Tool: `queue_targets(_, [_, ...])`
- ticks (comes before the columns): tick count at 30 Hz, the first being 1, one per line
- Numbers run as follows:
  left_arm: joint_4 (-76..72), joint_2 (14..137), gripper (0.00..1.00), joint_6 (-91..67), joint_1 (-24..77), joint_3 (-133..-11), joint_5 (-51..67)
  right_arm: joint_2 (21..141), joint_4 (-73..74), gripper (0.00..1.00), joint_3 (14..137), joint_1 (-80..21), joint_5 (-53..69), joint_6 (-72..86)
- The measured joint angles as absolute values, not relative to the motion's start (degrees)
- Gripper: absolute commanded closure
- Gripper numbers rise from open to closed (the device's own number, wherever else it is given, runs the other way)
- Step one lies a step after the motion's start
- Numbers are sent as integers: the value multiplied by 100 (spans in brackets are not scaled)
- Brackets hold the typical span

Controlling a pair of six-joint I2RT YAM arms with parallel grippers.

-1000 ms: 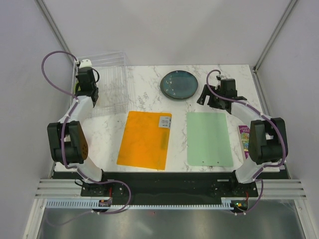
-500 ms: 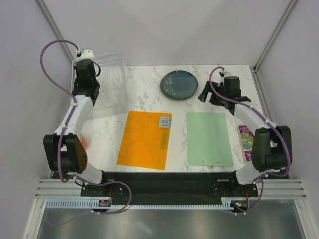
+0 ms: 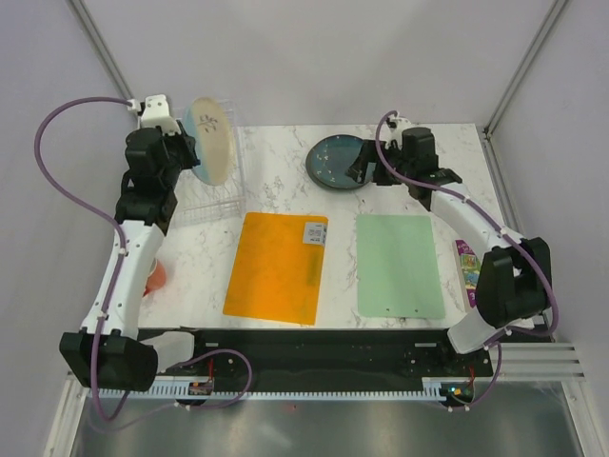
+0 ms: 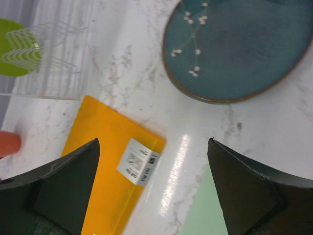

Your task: Unload the plates from the dish rack

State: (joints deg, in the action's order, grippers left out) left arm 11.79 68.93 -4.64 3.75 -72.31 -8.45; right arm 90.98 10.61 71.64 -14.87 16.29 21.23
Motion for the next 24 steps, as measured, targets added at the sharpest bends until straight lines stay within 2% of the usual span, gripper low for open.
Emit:
queue_targets(7, [552,6851,98,-2241,410,-6139,1496,9373,397,2,7354,-1966,2397,2620])
queue_targets(12, [-283,6873,98,-3409,438,-5205,2600,9502,-176,2,7260,-1977,2751,3057])
queue_targets(20, [-2058,6930,98,-4707,458,-4528,3411,9703,-725,2,6947,-2056,3055,3498])
queue_targets(24, [-2648,7126,98,-4989,482,-4313,3465,9795,-998,13,6923,-2069,3181,3673])
